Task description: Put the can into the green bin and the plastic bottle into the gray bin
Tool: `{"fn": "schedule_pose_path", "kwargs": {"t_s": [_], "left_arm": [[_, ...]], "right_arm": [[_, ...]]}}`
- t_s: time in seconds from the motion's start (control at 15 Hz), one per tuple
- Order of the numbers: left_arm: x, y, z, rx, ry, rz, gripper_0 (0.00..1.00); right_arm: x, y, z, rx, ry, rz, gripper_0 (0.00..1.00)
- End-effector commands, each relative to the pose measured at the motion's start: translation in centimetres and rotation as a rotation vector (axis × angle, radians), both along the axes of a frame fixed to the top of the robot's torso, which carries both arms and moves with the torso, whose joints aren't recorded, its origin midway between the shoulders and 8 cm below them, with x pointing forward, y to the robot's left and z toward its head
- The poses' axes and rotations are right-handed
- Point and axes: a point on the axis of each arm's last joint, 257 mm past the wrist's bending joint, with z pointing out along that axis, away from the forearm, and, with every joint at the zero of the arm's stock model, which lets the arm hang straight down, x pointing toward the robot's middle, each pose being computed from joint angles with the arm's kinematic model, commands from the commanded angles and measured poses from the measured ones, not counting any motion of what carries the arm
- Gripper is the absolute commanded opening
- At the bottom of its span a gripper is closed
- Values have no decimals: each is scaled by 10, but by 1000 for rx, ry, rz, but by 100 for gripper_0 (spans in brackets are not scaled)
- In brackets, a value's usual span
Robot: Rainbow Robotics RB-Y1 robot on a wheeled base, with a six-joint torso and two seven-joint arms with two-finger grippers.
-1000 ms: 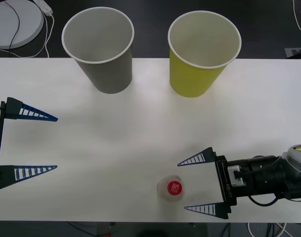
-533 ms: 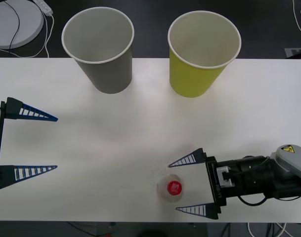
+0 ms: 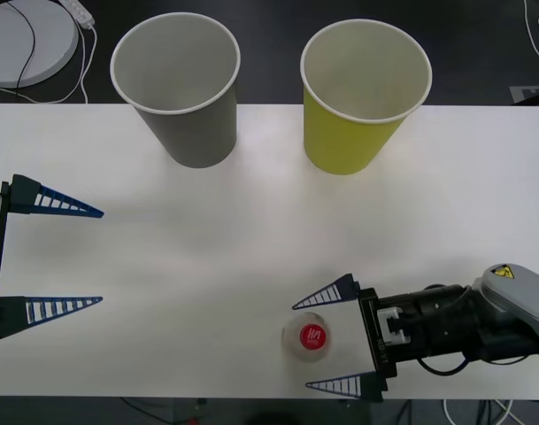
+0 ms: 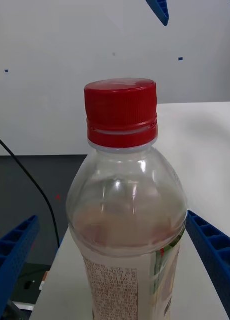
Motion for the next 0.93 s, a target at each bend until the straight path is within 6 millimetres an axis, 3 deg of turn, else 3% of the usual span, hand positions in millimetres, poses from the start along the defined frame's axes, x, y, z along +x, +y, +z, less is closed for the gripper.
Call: {"fn": "schedule_pose_path", "kwargs": {"t_s": [0.07,0.53,0.6,0.67,0.93], "left_arm": [[0,0,0,0,0,0,100],[0,0,0,0,0,0,100],[0,0,0,0,0,0,100],[0,0,0,0,0,0,100],[0,0,0,0,0,0,100]], "right_arm": [[-1,5,1,10,3,3,100],[-2,10,1,17,-3,6,100],[-3,10,0,15,-3,6,66],[-2,10,0,15,-3,6,0],[-3,9,-1,11,-6,9,0]]}}
